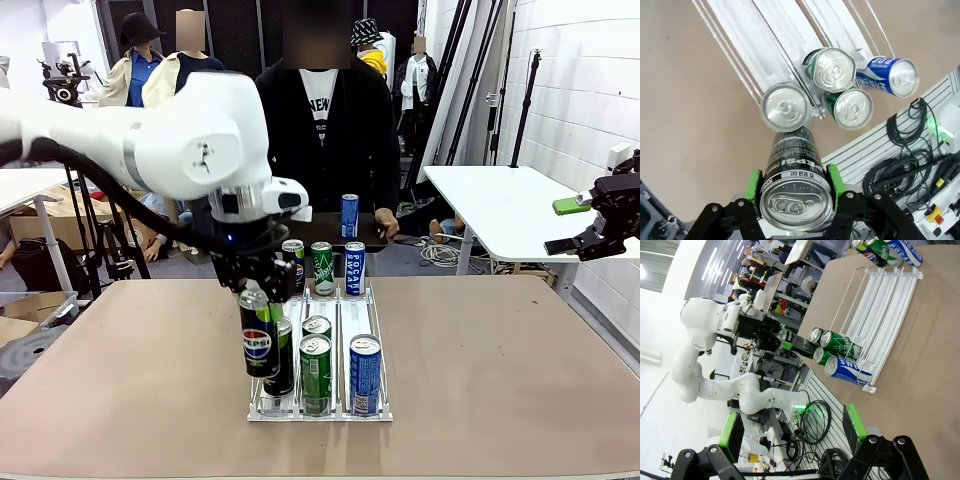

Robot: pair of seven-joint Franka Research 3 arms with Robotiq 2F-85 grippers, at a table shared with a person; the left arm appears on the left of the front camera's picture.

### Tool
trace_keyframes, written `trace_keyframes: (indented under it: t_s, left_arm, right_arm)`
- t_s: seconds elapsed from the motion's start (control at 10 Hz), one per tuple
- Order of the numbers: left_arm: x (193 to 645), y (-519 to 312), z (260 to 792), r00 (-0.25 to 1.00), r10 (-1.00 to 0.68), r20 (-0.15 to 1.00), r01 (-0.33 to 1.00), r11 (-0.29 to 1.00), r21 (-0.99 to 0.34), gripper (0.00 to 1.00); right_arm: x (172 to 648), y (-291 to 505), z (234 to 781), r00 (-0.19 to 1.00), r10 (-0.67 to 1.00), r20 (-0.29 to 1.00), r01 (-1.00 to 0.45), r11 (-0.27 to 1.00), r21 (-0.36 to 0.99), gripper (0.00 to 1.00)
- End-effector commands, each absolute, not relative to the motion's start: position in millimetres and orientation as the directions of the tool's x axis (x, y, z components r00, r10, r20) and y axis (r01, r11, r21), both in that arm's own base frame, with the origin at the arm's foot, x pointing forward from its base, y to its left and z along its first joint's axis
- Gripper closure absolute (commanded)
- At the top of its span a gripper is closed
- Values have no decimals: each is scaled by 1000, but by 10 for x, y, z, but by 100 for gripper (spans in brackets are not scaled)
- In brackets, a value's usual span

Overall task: Retrieve and hand over the desired beverage to the person.
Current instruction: Pick up another can of the same type that the person held from the Automatic Can Dispenser.

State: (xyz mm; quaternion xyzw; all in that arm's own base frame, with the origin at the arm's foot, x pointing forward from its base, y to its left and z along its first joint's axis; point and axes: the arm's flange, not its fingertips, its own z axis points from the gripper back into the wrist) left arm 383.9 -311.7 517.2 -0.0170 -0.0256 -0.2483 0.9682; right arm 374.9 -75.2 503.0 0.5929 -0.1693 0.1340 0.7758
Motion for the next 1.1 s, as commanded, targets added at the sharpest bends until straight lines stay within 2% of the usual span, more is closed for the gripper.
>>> trace_keyframes:
  t_s: [0.0,0.4,0.6,1.0]
  left_arm:
    - [3812,-3052,5517,865,-496,74,499,867,-18,100]
    - [3498,-2845,6156,875,-465,138,467,884,15,100]
    - [3504,-2694,6359,885,-441,151,439,897,45,100]
    - [4190,-2096,6609,919,-354,176,352,935,42,100]
  right_arm:
    - [3703,-741,5011,906,11,424,-412,256,874,0]
    - [3703,-741,5011,906,11,424,-412,256,874,0]
    - [3703,-741,5011,906,11,424,-412,256,874,0]
    - [3703,-741,5011,906,11,424,-412,256,874,0]
